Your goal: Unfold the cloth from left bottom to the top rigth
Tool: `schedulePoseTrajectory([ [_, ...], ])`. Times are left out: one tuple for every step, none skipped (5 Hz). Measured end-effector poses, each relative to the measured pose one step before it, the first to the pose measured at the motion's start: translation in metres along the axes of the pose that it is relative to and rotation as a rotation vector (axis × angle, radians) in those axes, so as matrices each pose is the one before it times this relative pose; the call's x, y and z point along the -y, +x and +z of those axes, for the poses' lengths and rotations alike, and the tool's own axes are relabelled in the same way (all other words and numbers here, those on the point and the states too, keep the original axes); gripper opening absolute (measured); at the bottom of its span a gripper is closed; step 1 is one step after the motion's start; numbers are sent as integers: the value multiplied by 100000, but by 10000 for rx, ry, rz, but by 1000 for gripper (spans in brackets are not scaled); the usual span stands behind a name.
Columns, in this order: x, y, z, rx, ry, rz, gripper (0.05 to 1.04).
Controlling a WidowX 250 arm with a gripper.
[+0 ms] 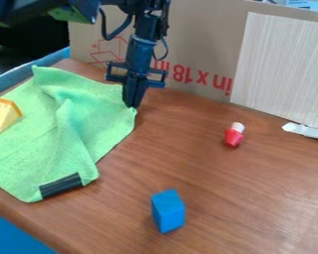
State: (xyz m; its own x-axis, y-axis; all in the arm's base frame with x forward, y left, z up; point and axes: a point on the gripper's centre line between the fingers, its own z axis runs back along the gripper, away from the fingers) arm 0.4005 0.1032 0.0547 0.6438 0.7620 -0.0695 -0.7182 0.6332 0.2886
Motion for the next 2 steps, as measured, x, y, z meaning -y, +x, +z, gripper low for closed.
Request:
schedulePoseTrajectory([
  [-564, -1609, 2004, 513, -652, -450, 56],
  [880, -1100, 668, 211, -235, -650, 56],
])
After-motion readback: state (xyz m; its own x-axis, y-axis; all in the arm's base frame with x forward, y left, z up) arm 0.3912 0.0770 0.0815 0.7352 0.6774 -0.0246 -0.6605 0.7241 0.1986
